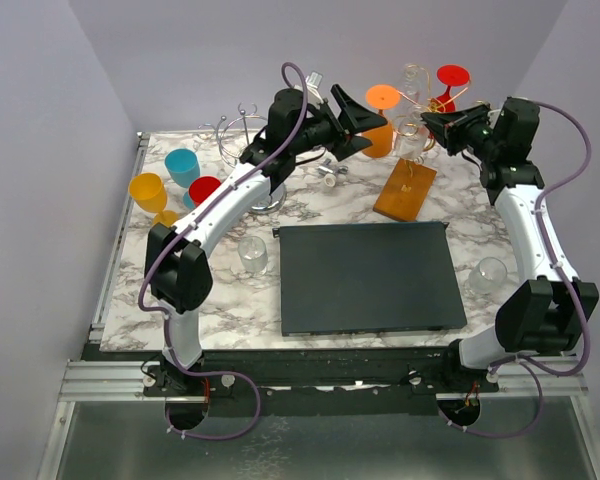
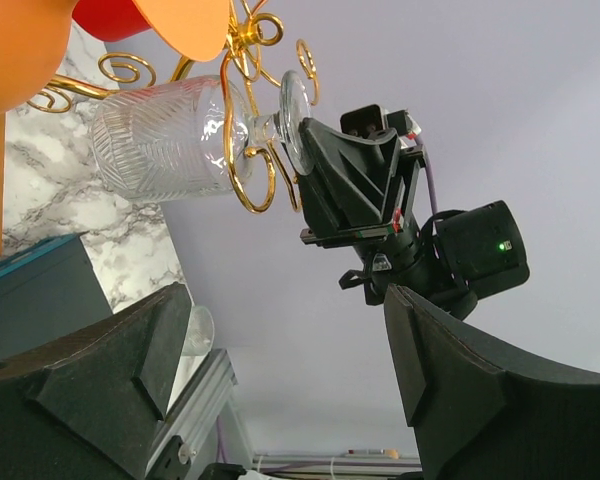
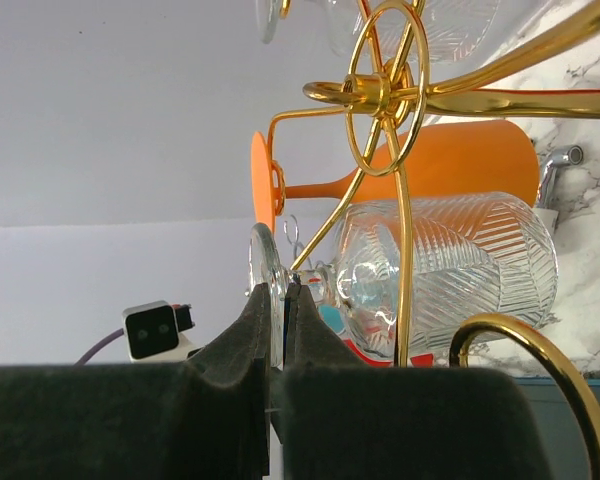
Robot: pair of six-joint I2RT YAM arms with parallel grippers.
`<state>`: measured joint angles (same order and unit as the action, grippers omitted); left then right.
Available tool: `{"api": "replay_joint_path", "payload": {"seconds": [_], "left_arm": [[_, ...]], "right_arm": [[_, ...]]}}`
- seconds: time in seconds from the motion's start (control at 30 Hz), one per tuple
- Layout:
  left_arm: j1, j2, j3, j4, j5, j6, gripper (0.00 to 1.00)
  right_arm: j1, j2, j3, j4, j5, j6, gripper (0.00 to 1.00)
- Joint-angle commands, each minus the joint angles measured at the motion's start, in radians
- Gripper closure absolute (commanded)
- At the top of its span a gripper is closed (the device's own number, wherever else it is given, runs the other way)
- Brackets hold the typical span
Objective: Take the wine glass off the wine glass rack
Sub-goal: Pick up the wine glass from the wine rack.
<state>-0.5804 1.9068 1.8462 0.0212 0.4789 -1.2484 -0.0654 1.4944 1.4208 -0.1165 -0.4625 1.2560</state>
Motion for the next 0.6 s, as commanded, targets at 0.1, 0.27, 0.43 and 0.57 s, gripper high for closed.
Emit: {"api": "replay_joint_path", "payload": {"seconds": [0.1,0.27,0.43,0.57], "left_arm": [[0.007,-0.055,-0.021,0.04,0.004,-0.002,0.15],[0.007,-0.061,-0.032,0.043,0.001,0.0,0.15],[0.007,-0.068,-0.044,0.049,-0.002,0.0,0.15],[0.007,-0.077,-0.058,0.051,-0.002,0.003,0.15]], "right_arm": [[-0.001,-0.09,-0.02,0.015,0.08,-0.006,0.99],[-0.002,-0.117,-0.045,0.009,0.097,-0.007,1.0],[-0.003,-0.144,-0.07,-0.005,0.106,-0.014,0.99],[-0.003,-0.172,-0.095,-0.018,0.107,-0.021,1.0]]}}
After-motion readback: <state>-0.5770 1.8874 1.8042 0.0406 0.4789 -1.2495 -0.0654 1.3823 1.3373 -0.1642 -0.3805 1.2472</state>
